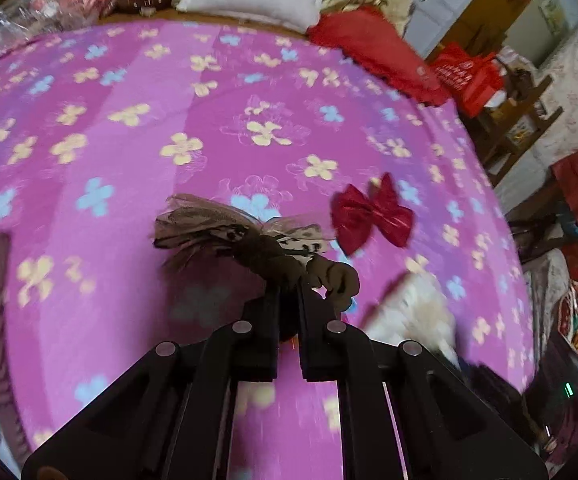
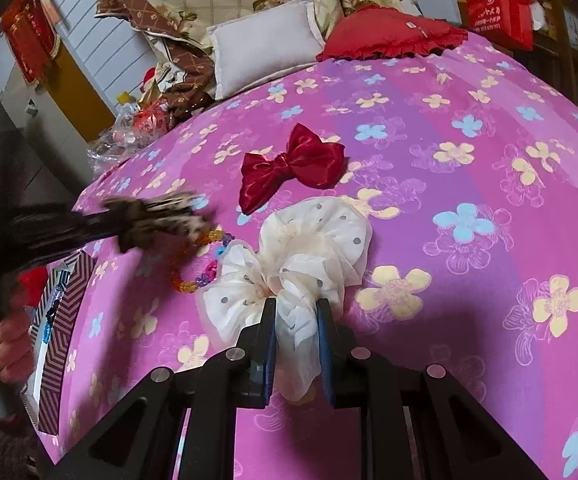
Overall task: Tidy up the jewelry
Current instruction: 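Grasp the leopard-print bow with left tool while right tool grasps the white scrunchie, then carry the bow and scrunchie into the tray with both tools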
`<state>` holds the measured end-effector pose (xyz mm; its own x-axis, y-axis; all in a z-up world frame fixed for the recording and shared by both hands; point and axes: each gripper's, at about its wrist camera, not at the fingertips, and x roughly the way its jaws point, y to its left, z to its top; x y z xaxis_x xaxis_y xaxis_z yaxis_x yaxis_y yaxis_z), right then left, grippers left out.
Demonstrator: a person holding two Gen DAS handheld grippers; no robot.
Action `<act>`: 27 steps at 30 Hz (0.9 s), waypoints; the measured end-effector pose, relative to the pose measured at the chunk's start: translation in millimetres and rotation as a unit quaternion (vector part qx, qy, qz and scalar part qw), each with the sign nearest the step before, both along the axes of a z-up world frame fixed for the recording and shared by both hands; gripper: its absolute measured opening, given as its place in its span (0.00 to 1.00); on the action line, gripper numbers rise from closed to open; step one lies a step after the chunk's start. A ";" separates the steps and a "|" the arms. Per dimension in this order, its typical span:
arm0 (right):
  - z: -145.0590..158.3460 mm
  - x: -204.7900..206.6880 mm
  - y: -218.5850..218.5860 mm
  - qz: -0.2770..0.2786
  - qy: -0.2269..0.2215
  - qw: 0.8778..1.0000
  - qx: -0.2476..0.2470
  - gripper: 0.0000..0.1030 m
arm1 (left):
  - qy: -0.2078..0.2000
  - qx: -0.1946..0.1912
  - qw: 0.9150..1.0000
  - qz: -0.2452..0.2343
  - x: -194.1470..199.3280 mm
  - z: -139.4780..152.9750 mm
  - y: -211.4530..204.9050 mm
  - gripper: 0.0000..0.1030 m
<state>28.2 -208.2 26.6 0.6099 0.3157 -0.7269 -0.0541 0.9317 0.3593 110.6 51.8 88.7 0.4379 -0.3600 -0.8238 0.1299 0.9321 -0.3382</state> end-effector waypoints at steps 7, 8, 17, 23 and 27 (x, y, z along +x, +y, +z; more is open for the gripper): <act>21.3 -15.2 21.8 0.013 -0.010 1.000 -0.001 0.16 | -0.047 0.005 0.999 0.024 -83.8 48.7 49.6 0.06; 28.3 -20.4 27.3 0.016 -0.016 1.000 -0.003 0.16 | -0.051 0.008 0.998 0.028 -91.3 51.8 55.7 0.06; 77.4 -61.4 94.5 0.073 -0.043 0.995 -0.043 0.16 | -0.094 0.052 0.986 0.125 -178.9 67.7 157.9 0.06; 97.6 -75.9 174.5 0.148 -0.051 0.985 -0.074 0.16 | -0.078 0.073 0.971 0.212 -217.2 38.2 235.7 0.06; 99.5 -79.2 237.4 0.206 -0.043 0.975 -0.076 0.16 | -0.044 0.065 0.966 0.247 -229.3 7.9 279.5 0.06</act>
